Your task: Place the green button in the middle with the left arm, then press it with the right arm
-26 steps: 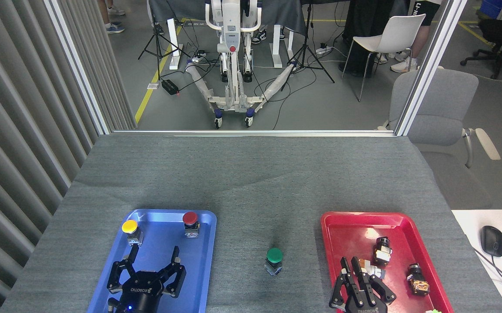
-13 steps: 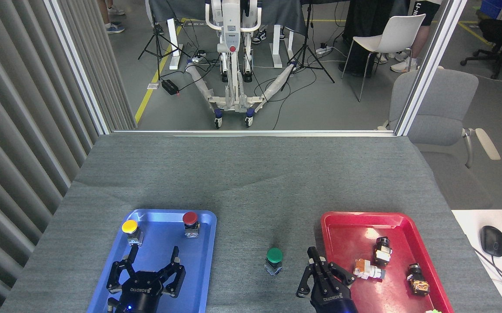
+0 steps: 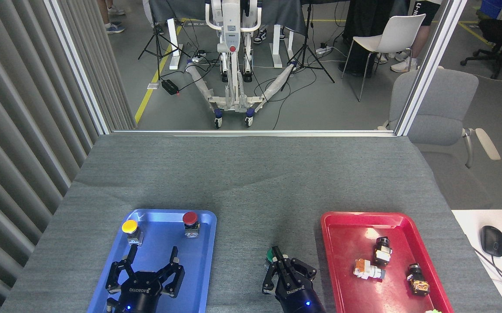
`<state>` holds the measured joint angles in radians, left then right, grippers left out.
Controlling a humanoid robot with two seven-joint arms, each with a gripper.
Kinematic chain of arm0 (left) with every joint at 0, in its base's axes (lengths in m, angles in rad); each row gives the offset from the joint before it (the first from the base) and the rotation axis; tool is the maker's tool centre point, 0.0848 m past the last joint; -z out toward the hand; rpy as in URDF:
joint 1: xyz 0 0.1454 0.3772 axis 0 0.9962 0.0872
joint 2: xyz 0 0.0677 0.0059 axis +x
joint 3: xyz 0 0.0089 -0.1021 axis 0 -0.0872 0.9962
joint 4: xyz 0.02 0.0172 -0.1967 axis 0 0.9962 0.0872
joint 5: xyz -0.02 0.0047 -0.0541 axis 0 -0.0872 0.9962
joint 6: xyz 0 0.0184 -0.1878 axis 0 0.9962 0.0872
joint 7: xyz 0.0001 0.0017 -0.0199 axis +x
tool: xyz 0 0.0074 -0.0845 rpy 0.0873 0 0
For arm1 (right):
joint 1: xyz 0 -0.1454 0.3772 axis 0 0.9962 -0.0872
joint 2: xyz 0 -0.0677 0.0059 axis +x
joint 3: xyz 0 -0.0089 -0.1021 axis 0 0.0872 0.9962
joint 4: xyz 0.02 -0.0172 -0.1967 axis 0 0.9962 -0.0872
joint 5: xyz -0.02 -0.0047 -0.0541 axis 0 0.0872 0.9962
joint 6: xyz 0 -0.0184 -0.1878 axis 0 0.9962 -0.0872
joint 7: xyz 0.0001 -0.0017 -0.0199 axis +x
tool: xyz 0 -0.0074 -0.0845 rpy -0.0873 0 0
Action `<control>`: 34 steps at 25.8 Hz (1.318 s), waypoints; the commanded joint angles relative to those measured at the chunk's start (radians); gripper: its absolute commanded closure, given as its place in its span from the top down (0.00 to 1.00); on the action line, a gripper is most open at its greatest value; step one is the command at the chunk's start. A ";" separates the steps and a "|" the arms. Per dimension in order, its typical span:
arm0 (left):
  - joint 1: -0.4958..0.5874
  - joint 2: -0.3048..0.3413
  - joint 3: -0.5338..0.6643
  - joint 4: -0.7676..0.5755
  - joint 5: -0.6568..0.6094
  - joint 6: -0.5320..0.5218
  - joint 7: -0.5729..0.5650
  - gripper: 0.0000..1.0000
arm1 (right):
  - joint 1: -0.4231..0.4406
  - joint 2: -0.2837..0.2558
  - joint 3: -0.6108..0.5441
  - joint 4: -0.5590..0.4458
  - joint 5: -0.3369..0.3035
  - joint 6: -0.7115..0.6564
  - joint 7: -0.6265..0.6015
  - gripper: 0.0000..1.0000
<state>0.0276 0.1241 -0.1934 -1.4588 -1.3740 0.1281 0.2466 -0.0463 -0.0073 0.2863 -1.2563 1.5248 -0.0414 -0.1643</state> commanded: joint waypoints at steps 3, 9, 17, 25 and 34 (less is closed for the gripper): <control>0.000 -0.001 0.000 0.000 0.000 -0.001 0.000 0.99 | -0.006 0.006 0.010 0.044 0.000 0.011 0.000 0.01; 0.000 -0.001 0.000 0.000 0.001 -0.001 0.000 0.99 | -0.006 0.007 0.028 0.074 -0.003 0.092 0.000 0.02; 0.000 -0.001 0.000 0.000 0.000 -0.001 0.000 0.99 | 0.002 -0.002 0.031 -0.002 -0.011 0.137 -0.069 0.02; 0.000 -0.001 -0.001 0.000 0.001 -0.001 0.000 0.99 | 0.077 -0.030 0.025 -0.149 -0.012 0.156 -0.072 0.09; 0.000 -0.001 -0.001 0.000 0.001 -0.001 -0.001 0.99 | 0.256 -0.085 -0.122 -0.364 -0.014 0.149 -0.070 0.99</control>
<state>0.0275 0.1227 -0.1946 -1.4588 -1.3729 0.1277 0.2465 0.1584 -0.0696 0.2213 -1.5646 1.5121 0.1078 -0.2358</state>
